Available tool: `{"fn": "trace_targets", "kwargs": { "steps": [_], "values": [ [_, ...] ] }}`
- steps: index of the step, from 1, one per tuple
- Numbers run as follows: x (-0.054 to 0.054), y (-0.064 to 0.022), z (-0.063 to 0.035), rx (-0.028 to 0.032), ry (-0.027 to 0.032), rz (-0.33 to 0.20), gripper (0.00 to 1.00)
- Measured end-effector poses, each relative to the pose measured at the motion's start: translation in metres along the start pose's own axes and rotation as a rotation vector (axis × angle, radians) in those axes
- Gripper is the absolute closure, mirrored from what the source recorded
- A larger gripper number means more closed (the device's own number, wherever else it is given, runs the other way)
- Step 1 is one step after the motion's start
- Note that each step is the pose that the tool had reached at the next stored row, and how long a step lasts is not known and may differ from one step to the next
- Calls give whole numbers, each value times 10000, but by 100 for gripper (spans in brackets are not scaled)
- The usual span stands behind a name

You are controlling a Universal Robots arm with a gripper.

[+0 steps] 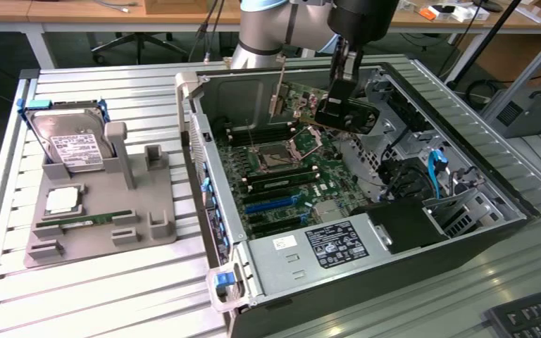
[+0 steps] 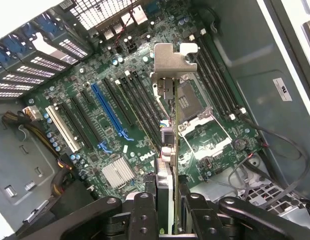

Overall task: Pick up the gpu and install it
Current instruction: 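Insert the gpu into the slot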

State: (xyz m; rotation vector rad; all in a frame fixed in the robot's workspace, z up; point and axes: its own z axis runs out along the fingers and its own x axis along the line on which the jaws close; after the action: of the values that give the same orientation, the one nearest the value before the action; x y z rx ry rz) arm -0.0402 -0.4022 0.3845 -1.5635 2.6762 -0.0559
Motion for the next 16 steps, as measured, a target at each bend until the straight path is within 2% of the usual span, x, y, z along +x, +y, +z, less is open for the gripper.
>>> {"fn": "trace_targets", "kwargs": {
  "steps": [16],
  "values": [
    [5,-3,0,-7,-19,-369,73]
  ]
}}
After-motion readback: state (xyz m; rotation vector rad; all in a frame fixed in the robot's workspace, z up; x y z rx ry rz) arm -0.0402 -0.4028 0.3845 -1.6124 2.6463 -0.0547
